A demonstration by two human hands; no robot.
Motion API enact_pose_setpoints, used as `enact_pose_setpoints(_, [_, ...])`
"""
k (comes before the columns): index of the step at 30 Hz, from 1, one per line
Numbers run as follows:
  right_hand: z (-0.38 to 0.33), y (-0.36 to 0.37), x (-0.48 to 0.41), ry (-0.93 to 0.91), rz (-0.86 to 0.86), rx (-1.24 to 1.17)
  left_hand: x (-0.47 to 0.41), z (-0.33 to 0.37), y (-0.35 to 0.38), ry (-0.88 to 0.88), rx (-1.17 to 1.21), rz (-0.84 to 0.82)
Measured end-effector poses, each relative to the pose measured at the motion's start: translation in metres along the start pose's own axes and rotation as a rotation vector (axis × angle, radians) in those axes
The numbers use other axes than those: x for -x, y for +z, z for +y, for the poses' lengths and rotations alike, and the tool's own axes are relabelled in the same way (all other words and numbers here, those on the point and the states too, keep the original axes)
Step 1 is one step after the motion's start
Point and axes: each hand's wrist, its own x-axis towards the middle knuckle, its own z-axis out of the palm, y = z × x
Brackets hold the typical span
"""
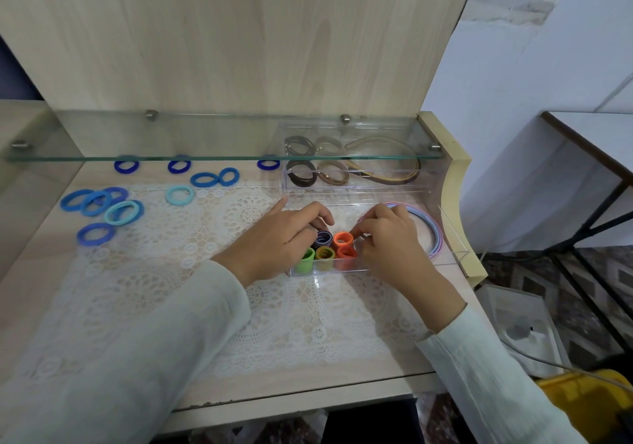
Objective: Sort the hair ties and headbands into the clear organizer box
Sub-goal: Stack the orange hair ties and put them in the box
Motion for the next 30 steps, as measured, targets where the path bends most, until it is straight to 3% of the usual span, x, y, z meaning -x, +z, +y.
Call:
enact_pose_setpoints(18, [0.0018, 0.0034, -0.0023, 0.054, -0.016, -0.066, 0.0007, -0.0020, -0.0002, -0.002, -0.076, -0.017])
enact_pose_setpoints(30, [0.0026, 0.0041, -0.0020, 0.054, -0.008, -0.078, 0.0005, -0.0063, 0.0012, -0.019, 0.014, -0.026])
